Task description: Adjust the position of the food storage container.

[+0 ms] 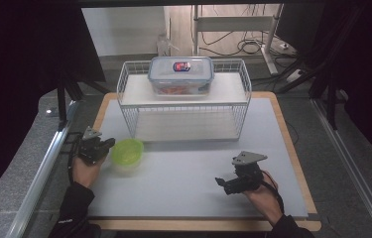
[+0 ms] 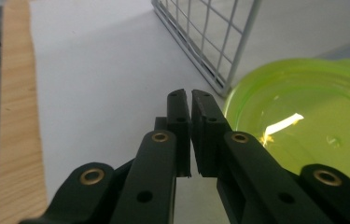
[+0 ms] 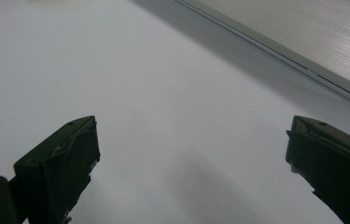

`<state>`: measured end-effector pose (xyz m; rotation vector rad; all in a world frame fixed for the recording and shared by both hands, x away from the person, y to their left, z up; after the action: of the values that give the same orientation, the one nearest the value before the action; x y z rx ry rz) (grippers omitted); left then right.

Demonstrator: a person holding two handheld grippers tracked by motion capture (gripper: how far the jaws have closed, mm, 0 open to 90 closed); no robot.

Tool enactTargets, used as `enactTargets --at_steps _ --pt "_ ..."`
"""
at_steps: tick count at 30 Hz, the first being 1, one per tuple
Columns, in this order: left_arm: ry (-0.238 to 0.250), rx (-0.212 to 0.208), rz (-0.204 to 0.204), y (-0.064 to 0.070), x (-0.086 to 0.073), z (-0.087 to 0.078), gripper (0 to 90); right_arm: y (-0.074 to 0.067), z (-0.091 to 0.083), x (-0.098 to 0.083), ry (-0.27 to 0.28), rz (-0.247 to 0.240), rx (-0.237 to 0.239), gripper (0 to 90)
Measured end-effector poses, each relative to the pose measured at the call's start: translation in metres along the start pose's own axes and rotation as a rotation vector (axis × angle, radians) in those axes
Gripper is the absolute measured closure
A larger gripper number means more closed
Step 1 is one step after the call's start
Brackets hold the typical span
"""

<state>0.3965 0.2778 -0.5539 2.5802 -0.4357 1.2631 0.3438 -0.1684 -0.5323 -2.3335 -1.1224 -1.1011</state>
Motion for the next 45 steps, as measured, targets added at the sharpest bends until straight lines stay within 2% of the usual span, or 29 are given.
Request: enactTargets --at_steps 7,11,12,14,17,18,19,25,31,32,33,36,37,39,45 --pt "0.007 -0.032 -0.037 0.004 -0.003 -0.002 89.7 0.001 0.000 -0.001 -0.007 0.004 -0.002 2.8" --pt "-0.002 -0.061 -0.040 0.018 -0.004 -0.003 89.8 0.001 0.001 -0.002 -0.015 0.000 -0.004 2.9" --pt "-0.002 -0.061 -0.040 0.018 -0.004 -0.003 89.8 0.001 0.001 -0.002 -0.015 0.000 -0.003 3.0" --pt "-0.011 -0.099 -0.017 0.034 -0.004 -0.003 89.8 0.001 0.000 -0.002 -0.016 0.001 -0.003 3.0" --pt "-0.020 -0.128 0.014 0.051 -0.003 -0.002 89.7 0.001 0.000 -0.002 -0.018 0.004 -0.002 3.0" --pt "-0.020 -0.128 0.014 0.051 -0.003 -0.002 89.7 0.001 0.000 -0.002 -0.018 0.004 -0.002 3.0" --pt "-0.026 -0.149 0.037 0.061 -0.003 -0.001 89.8 0.002 0.001 -0.003 -0.020 0.006 -0.002 3.0" --pt "-0.041 -0.200 0.082 0.091 0.000 0.003 89.7 0.004 0.002 -0.005 -0.026 0.019 0.003 3.1" --pt "-0.052 -0.235 0.105 0.115 0.001 0.005 89.8 0.005 0.002 -0.006 -0.028 0.033 0.004 3.5" --pt "-0.052 -0.235 0.105 0.115 0.001 0.005 89.8 0.006 0.002 -0.006 -0.029 0.032 0.004 3.5" --pt "-0.055 -0.248 0.110 0.124 0.001 0.005 89.8 0.006 0.003 -0.006 -0.029 0.033 0.005 3.5" --pt "-0.062 -0.270 0.130 0.136 0.000 0.005 89.7 0.007 0.003 -0.007 -0.035 0.038 0.005 3.5" --pt "-0.062 -0.270 0.130 0.136 0.000 0.005 89.8 0.007 0.003 -0.007 -0.035 0.038 0.005 3.5" --pt "-0.069 -0.289 0.144 0.146 -0.001 0.004 89.8 0.008 0.003 -0.008 -0.040 0.042 0.006 3.7" --pt "-0.082 -0.306 0.151 0.157 -0.005 -0.001 89.8 0.009 0.003 -0.009 -0.042 0.046 0.006 3.9"
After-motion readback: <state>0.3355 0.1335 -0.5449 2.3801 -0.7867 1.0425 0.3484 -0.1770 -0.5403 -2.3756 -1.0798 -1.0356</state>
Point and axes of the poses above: each handheld gripper's, and its own axes: z roughly forward along the jaws, x roughly out of its top, y roughly to its right, the point moved 6 cm from there along z, roughly forward along the jaws
